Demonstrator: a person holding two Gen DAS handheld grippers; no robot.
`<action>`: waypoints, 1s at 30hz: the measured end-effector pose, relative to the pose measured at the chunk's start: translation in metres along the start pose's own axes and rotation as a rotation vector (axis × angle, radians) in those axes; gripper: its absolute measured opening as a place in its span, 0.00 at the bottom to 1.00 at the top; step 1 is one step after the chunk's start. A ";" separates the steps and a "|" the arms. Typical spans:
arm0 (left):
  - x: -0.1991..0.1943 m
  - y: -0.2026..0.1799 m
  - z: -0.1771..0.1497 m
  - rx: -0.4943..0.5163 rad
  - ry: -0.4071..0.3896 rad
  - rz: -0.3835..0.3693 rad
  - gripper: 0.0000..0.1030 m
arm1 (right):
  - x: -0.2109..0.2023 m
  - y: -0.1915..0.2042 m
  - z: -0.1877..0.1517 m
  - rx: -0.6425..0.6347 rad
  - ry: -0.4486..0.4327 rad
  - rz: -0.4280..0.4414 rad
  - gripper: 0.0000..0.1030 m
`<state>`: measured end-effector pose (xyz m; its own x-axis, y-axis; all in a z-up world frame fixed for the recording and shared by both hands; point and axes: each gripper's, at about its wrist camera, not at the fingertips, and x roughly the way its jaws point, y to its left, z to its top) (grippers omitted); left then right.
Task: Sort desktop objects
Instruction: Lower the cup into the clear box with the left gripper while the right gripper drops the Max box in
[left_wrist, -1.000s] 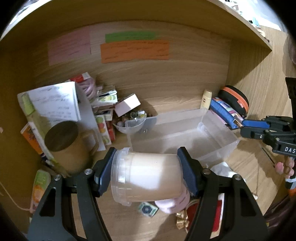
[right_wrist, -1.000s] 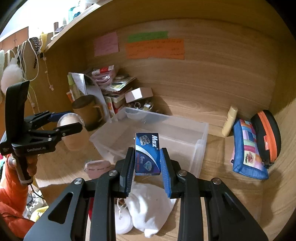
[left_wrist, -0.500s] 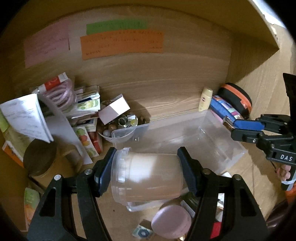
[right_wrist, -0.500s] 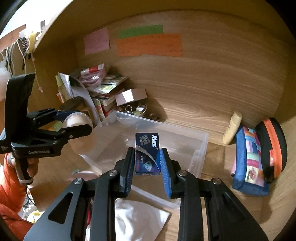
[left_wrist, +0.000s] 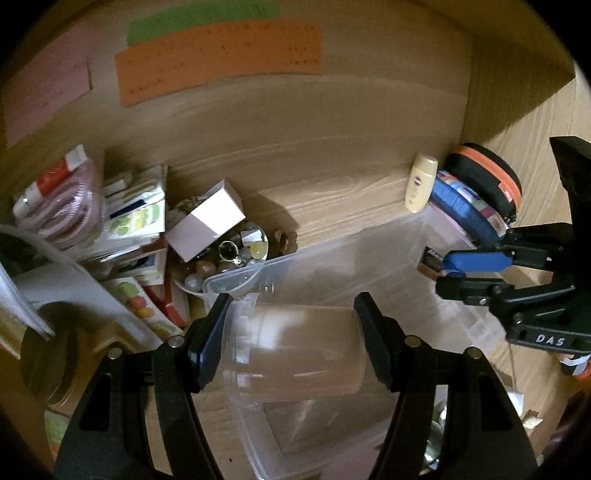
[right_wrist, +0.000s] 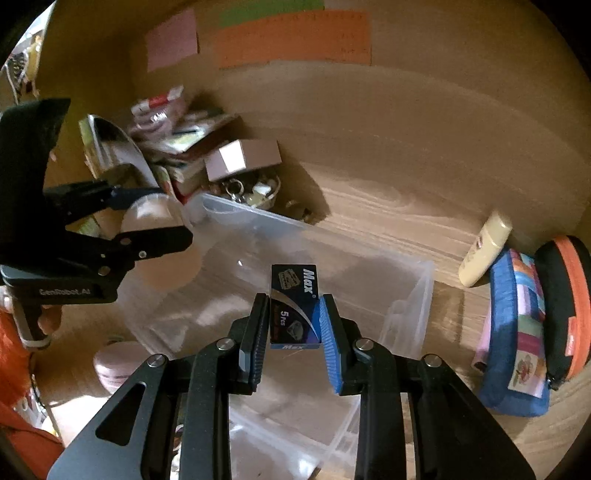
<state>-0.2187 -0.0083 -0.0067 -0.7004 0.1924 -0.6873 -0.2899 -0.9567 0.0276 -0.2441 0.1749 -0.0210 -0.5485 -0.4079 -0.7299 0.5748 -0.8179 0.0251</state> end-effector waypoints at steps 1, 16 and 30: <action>0.003 -0.001 0.000 0.007 0.007 0.002 0.64 | 0.005 -0.001 0.000 -0.005 0.012 0.000 0.24; 0.037 -0.015 -0.003 0.072 0.081 -0.011 0.64 | 0.045 0.005 0.005 -0.146 0.161 -0.074 0.24; 0.048 0.000 -0.002 0.045 0.114 0.007 0.65 | 0.071 0.016 0.001 -0.218 0.309 -0.114 0.25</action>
<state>-0.2507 0.0008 -0.0414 -0.6246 0.1574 -0.7649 -0.3159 -0.9467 0.0632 -0.2745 0.1326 -0.0712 -0.4264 -0.1507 -0.8919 0.6548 -0.7317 -0.1894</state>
